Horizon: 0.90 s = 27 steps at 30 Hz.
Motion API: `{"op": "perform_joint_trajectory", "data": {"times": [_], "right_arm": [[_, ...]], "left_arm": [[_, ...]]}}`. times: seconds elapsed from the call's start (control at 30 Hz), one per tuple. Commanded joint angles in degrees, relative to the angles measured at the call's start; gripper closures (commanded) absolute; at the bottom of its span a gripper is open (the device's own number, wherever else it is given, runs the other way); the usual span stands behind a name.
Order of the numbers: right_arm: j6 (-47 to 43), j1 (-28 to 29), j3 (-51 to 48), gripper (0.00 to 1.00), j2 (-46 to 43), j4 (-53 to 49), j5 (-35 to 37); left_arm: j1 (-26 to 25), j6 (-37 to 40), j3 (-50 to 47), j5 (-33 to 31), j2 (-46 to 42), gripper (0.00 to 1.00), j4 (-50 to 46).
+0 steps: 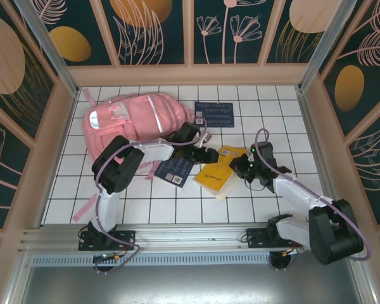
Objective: Pack the student bag
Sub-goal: Pick up the book from the center of the table, then pass the book.
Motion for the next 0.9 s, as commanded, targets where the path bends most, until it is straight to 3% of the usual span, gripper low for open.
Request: {"op": "perform_joint_trajectory", "data": {"times": [0.0,0.17,0.4,0.63,0.87], "right_arm": [[-6.86,-1.68,3.56,1.00,-4.05,-1.50,0.72],[-9.52,-4.19,3.88,1.00,-8.24,3.61,-8.82],[-7.25,-7.33,5.78,1.00,-11.44,10.21,-20.65],[-3.65,-8.76,5.83,1.00,-12.15,15.88,-25.75],[-1.50,-9.01,4.83,1.00,-9.93,20.68,-26.18]], "left_arm": [[3.21,-0.52,-0.98,-2.17,-8.00,0.26,-0.84],[8.21,-2.15,-4.10,1.40,-14.50,0.18,2.02],[9.07,-9.21,-10.99,11.83,-15.20,0.14,15.70],[9.07,-29.28,-18.39,21.32,-14.81,0.18,46.09],[7.99,-48.71,-20.71,23.45,-11.70,0.31,72.76]]}}
